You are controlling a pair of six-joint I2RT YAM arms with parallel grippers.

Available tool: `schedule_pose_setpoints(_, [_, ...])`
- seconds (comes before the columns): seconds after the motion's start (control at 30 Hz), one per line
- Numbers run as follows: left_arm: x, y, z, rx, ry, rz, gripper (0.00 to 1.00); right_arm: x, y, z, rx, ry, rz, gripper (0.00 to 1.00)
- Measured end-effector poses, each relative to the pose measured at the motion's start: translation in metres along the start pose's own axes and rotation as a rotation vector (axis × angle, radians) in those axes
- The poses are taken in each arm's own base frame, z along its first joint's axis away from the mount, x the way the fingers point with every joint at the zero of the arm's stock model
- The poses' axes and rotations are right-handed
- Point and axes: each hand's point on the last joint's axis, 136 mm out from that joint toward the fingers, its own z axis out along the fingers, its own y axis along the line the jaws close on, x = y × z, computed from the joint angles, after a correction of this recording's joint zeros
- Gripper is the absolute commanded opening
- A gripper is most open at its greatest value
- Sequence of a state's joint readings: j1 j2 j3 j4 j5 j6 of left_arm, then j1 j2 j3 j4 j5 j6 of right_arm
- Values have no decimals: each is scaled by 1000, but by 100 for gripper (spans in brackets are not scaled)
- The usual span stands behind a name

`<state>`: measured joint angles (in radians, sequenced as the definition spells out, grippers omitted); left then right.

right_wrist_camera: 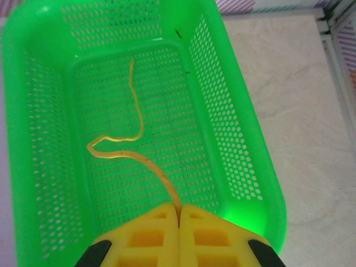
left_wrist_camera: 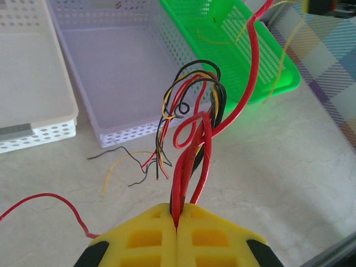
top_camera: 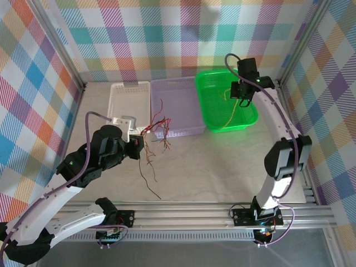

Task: Untangle the cables

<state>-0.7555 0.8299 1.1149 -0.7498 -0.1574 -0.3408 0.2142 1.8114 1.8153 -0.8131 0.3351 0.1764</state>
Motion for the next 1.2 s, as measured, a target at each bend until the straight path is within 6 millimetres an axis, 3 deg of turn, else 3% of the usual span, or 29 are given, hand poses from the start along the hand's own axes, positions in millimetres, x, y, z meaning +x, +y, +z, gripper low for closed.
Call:
schedule_pose_setpoints(0.1, [4,-8,3,21,17,11,0,5,4,27,17,36,-6,0])
schedule_pose_setpoints(0.33, [12,-24,14,50,44,45,0,17,10,66,33,94,-13,0])
schedule_pose_setpoints(0.77, [31,-47,28,62,93,100,0,-10,9,125,41,149,56,0])
schedule_pose_setpoints(0.83, [32,-48,30,59,96,106,0,-9,8,132,43,167,64,10])
schedule_pose_setpoints(0.97, [36,-49,33,56,110,113,0,1,9,134,38,219,73,43])
schedule_pose_setpoints(1.03, [37,-50,37,52,116,116,0,1,11,128,22,223,85,51])
schedule_pose_setpoints(1.13, [37,-53,44,53,119,116,0,-5,15,108,-24,205,115,59])
schedule_pose_setpoints(1.2, [37,-55,48,53,121,117,0,-12,16,79,-60,175,135,64])
